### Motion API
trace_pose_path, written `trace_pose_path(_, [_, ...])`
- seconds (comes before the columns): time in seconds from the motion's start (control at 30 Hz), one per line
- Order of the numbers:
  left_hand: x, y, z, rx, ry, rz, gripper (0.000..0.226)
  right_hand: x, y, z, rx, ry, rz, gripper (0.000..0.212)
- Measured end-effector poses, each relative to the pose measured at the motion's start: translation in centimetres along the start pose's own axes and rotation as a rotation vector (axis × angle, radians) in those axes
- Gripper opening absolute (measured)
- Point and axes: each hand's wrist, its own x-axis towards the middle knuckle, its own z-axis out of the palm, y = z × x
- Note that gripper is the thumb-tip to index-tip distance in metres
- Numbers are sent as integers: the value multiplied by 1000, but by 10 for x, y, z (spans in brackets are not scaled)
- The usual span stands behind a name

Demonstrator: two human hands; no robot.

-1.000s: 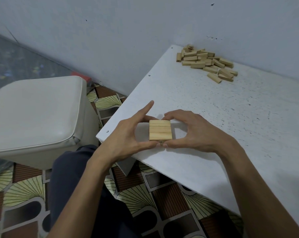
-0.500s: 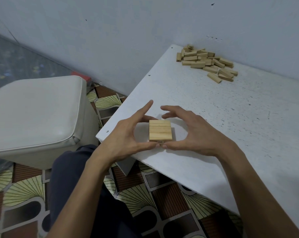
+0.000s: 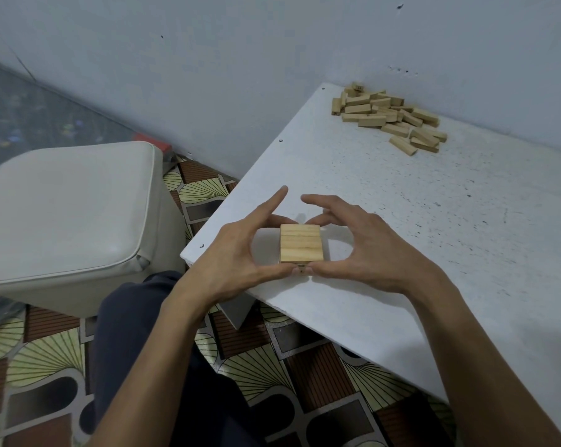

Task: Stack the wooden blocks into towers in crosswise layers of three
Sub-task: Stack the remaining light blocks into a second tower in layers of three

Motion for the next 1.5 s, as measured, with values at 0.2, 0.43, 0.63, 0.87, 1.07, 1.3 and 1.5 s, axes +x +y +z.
trace_pose_path(0.2, [0, 0, 0, 0, -5, -2, 103, 0, 1, 1, 17, 6, -2, 89])
trace_pose_path(0.43, [-1, -3, 2, 64, -25, -23, 108, -6, 4, 2, 24, -18, 16, 104])
trace_pose_path(0.63, [0, -3, 4, 100, -18, -22, 109, -6, 5, 5, 26, -11, 28, 106])
trace_pose_path(0.87, [-1, -5, 4, 112, -22, -31, 109, -6, 4, 4, 40, -13, 39, 106])
trace_pose_path(1.07, [-1, -9, 4, 165, -25, 4, 110, -5, 4, 6, 28, -18, 39, 110])
trace_pose_path(1.3, [-1, -8, 4, 161, -24, 4, 111, -4, 4, 8, 32, -5, 30, 112])
trace_pose_path(1.5, [0, -7, -7, 117, -95, 16, 111, -9, 2, -2, 38, -16, 28, 111])
